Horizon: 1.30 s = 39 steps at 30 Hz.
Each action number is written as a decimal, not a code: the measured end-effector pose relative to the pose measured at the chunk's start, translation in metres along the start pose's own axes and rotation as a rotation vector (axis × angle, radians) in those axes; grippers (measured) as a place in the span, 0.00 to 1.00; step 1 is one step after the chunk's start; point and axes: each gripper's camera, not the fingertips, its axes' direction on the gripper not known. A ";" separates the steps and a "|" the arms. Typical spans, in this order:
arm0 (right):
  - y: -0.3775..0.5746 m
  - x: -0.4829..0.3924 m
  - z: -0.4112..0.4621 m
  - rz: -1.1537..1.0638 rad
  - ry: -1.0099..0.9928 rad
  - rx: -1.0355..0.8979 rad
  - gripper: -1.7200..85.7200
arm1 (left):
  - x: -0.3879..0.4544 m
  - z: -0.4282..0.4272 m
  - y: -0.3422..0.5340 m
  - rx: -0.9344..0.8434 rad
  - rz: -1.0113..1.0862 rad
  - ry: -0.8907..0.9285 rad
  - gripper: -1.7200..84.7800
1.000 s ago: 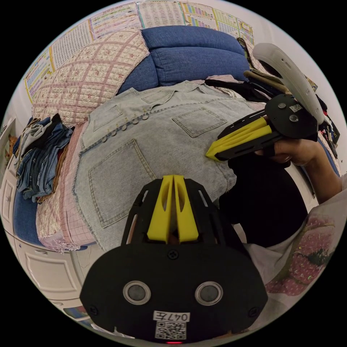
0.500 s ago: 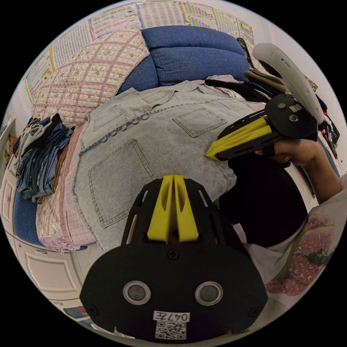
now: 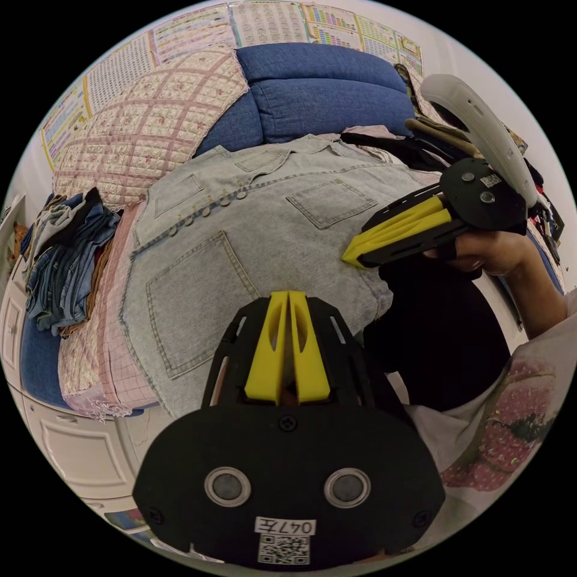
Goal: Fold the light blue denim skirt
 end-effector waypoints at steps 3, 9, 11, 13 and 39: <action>0.000 0.000 0.000 0.000 0.000 0.000 0.00 | 0.000 0.000 0.000 0.001 0.000 0.000 0.01; 0.001 0.000 0.001 0.001 0.000 0.000 0.01 | 0.000 0.000 -0.001 0.001 -0.001 0.002 0.01; 0.001 0.000 0.001 0.001 0.000 0.000 0.01 | 0.000 0.000 -0.002 0.001 -0.001 0.002 0.01; 0.001 0.000 0.001 0.000 0.000 0.000 0.01 | 0.000 0.000 -0.002 0.002 -0.001 0.002 0.01; 0.004 -0.001 0.002 -0.001 0.002 0.000 0.01 | -0.001 -0.001 -0.007 0.003 -0.004 0.006 0.01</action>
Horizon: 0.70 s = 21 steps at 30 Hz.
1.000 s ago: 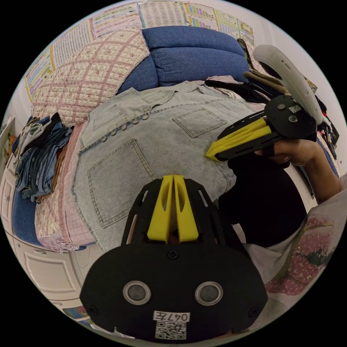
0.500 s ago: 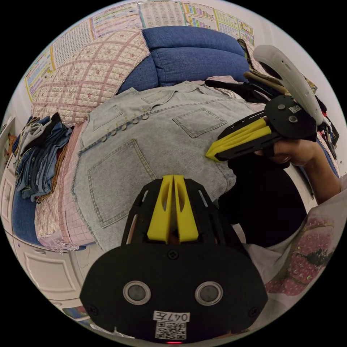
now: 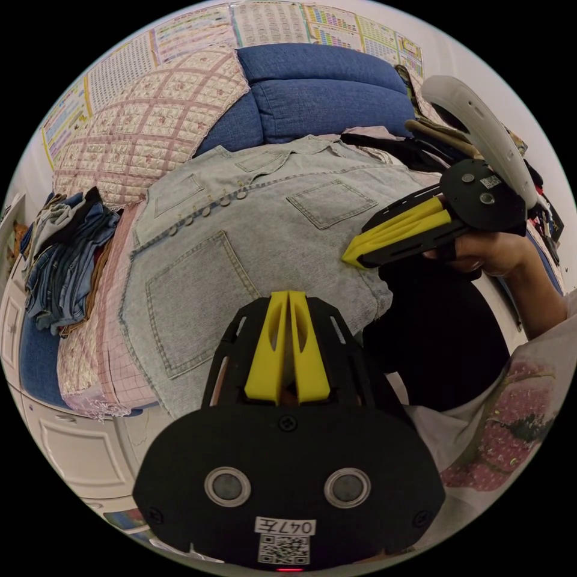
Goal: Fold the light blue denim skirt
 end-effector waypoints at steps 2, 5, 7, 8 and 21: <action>0.000 0.000 0.000 0.000 -0.001 0.000 0.01 | 0.000 0.000 0.000 0.000 -0.001 0.002 0.01; 0.001 0.001 0.000 0.001 -0.005 0.000 0.01 | -0.001 0.000 -0.001 -0.001 -0.002 0.004 0.01; 0.001 0.002 0.000 0.002 -0.006 0.000 0.01 | -0.001 0.000 -0.001 -0.001 -0.002 0.005 0.01; 0.001 0.002 0.000 0.002 -0.005 0.000 0.01 | -0.001 0.000 -0.001 -0.001 -0.002 0.005 0.01; 0.002 0.002 0.000 0.000 -0.003 -0.001 0.01 | -0.003 0.000 -0.003 -0.004 -0.002 0.006 0.01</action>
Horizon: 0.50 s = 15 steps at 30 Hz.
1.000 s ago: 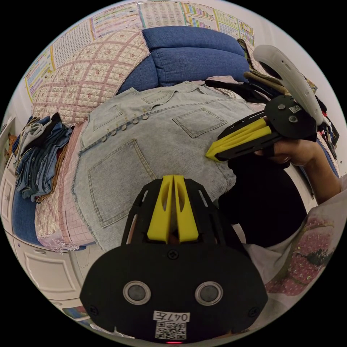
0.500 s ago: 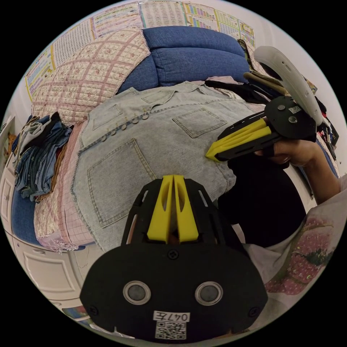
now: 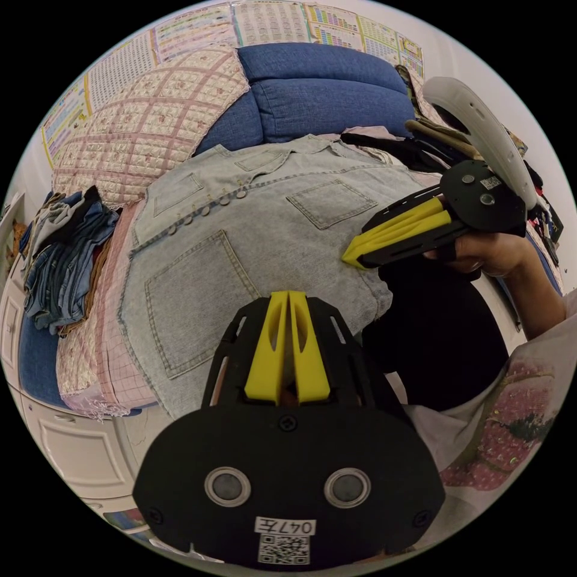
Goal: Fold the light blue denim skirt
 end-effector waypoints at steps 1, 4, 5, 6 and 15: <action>0.000 0.000 0.000 0.000 0.000 0.000 0.01 | 0.000 0.000 0.000 0.000 0.000 0.000 0.01; 0.000 0.001 0.000 0.000 -0.001 0.000 0.01 | -0.001 0.000 0.000 -0.001 0.000 0.002 0.01; 0.000 0.001 0.000 0.000 -0.002 0.000 0.01 | -0.001 0.000 0.000 -0.001 -0.001 0.003 0.01; 0.000 0.001 0.000 0.001 -0.002 0.000 0.01 | -0.001 0.000 0.000 -0.001 -0.001 0.003 0.01; 0.000 0.002 0.000 0.000 -0.001 0.000 0.01 | -0.003 0.000 0.000 0.000 -0.002 0.004 0.01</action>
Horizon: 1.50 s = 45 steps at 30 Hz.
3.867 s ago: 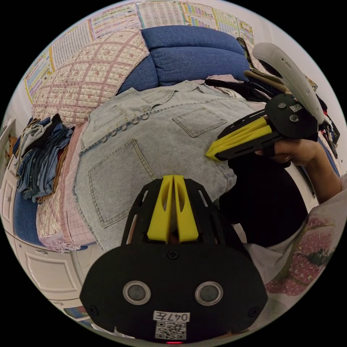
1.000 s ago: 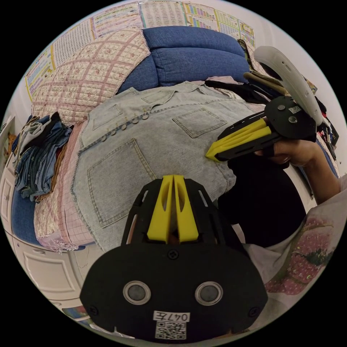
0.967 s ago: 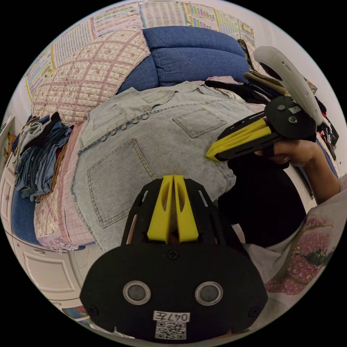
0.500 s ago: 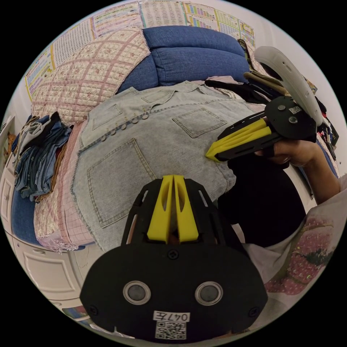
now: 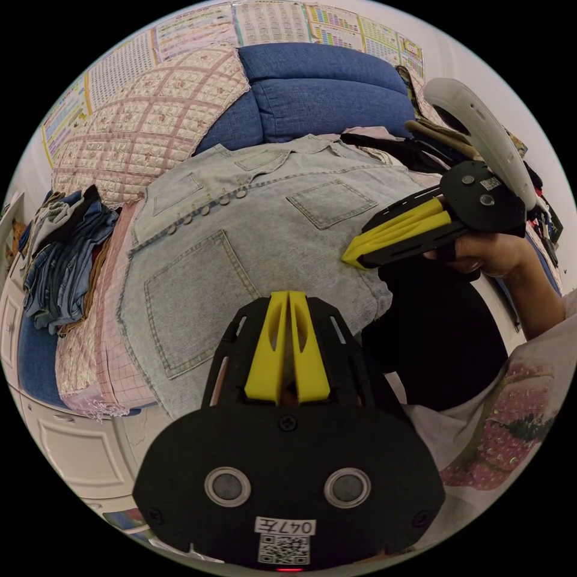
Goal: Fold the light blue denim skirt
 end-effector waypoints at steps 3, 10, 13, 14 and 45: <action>0.000 0.000 0.000 0.000 0.000 0.000 0.01 | -0.001 0.000 0.000 0.000 0.000 0.001 0.01; 0.000 0.001 0.000 0.000 0.000 0.000 0.01 | -0.002 0.000 0.001 0.001 -0.001 0.000 0.01; 0.000 0.001 -0.001 0.000 -0.001 0.001 0.01 | -0.002 0.000 0.001 0.001 -0.001 0.000 0.01; 0.000 0.001 -0.001 0.001 -0.001 0.001 0.01 | -0.003 0.000 0.001 0.001 -0.001 0.000 0.01; 0.001 0.002 -0.002 0.001 -0.001 0.001 0.01 | -0.008 0.001 0.011 0.002 -0.003 0.002 0.01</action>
